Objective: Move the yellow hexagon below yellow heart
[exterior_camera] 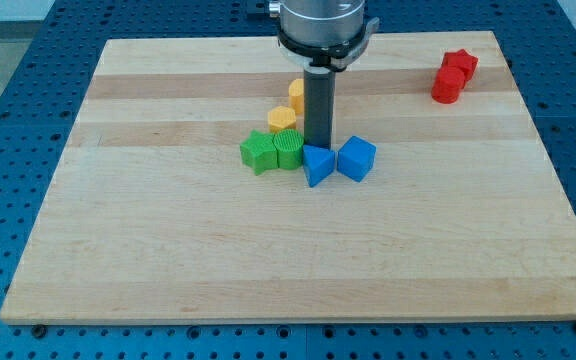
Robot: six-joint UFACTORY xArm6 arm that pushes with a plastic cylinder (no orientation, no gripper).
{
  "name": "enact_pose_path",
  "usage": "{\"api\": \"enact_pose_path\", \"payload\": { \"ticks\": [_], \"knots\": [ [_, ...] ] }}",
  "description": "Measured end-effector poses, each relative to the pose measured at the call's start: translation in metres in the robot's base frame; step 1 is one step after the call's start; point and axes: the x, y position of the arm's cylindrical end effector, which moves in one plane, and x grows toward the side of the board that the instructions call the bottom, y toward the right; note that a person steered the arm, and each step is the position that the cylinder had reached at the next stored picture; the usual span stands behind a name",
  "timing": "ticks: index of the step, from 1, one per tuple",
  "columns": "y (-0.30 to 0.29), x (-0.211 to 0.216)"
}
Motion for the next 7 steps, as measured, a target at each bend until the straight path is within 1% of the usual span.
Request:
{"api": "enact_pose_path", "payload": {
  "ticks": [3,5,7],
  "knots": [
    [-0.070,0.006],
    [-0.061,0.004],
    [-0.058,-0.020]
  ]
}}
